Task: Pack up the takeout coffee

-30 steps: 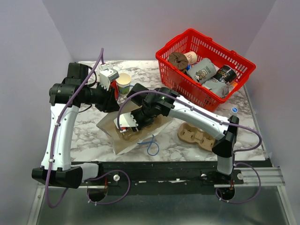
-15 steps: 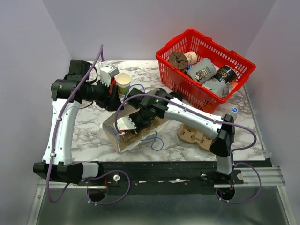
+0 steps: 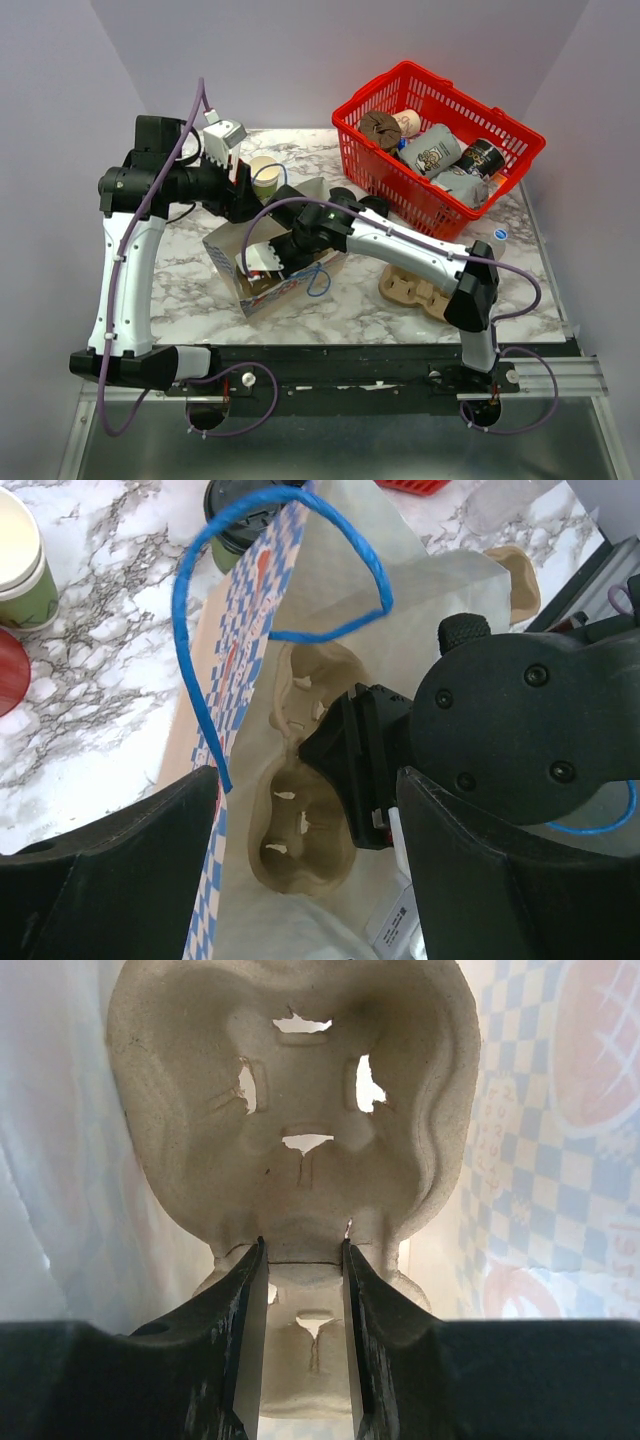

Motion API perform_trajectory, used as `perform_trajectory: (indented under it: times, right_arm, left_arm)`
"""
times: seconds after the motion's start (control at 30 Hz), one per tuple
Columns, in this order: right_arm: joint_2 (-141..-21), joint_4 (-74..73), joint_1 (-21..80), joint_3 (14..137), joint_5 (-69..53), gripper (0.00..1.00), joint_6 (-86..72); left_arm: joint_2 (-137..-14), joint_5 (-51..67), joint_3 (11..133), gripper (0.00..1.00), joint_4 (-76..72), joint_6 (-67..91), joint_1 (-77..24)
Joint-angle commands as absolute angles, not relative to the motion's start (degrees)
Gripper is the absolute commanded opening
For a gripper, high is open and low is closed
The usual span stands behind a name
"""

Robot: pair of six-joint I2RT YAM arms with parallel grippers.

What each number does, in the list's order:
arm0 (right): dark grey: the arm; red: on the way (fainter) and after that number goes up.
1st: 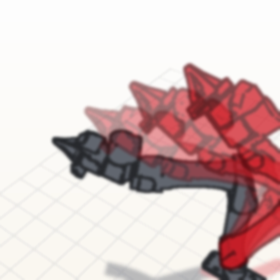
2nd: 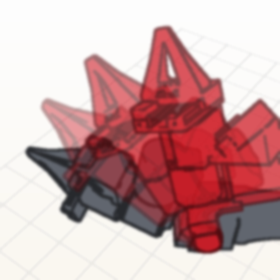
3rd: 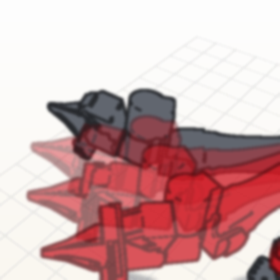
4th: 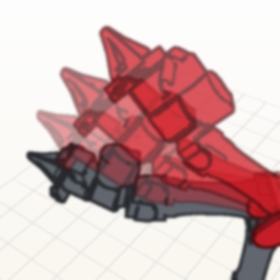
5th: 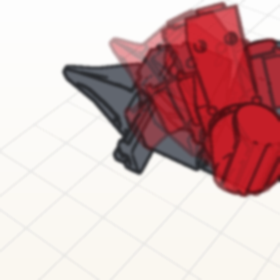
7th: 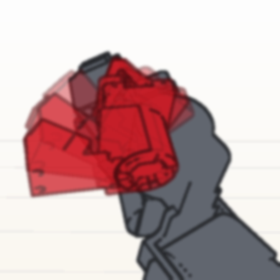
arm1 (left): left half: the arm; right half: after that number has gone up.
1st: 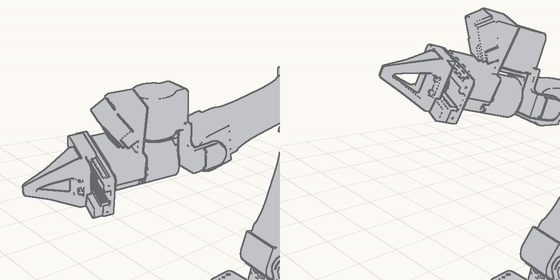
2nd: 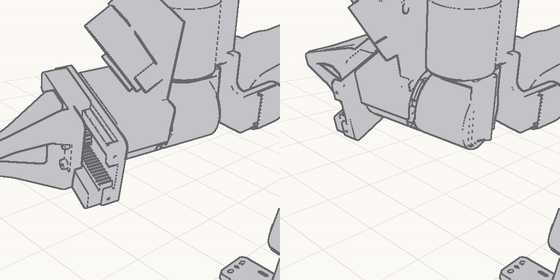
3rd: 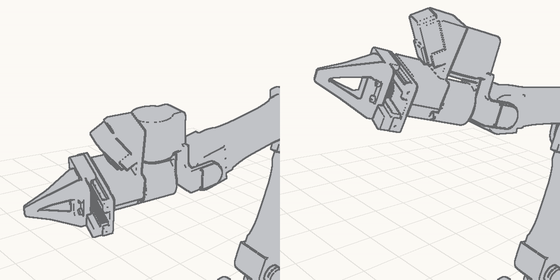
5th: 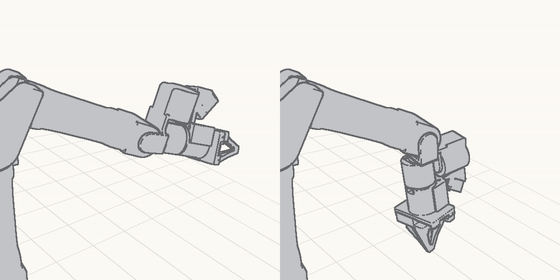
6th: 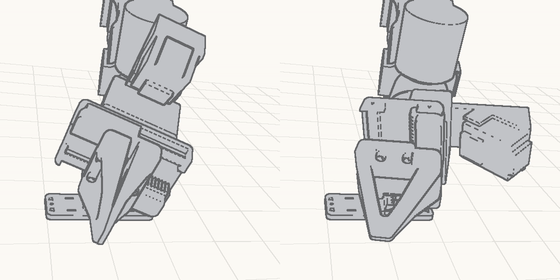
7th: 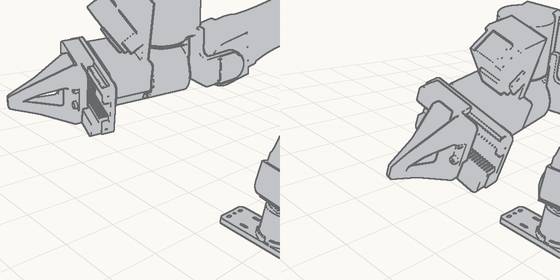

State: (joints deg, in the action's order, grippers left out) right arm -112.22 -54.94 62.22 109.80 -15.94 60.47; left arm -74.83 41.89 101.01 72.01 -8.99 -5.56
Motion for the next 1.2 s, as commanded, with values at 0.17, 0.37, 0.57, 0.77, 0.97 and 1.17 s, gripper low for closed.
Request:
perform_trajectory:
  times: [0.17, 0.37, 0.57, 0.77, 0.97, 1.17]
  right_arm:
    - [-115.1, -53.2, 60.9, 108.1, -18.7, 0.08, 63.9]
    - [-116.2, -54.4, 60.4, 107.2, -18.5, 0.16, 67.5]
    - [-117.0, -52.0, 59.9, 107.0, -17.8, 0.25, 66.3]
    - [-117.4, -50.0, 59.5, 107.1, -16.1, 0.39, 64.0]
    - [-116.5, -47.0, 59.1, 104.6, -15.1, 0.40, 62.8]
    - [-116.3, -44.3, 59.1, 101.8, -15.2, 0.56, 62.3]
  left_arm:
    - [-75.2, 42.6, 103.1, 0.81, 69.3, -6.5, -5.1]
    - [-75.1, 42.1, 104.7, 0.81, 69.0, -6.6, -5.1]
    - [-73.7, 41.7, 103.8, 0.81, 66.5, -6.1, -5.1]
    - [-73.2, 41.7, 102.3, 0.81, 66.1, -6.2, -5.0]
    - [-72.9, 41.7, 100.4, 0.81, 65.0, -5.9, -5.1]
    - [-73.4, 41.6, 101.1, 0.81, 65.7, -6.0, -5.1]
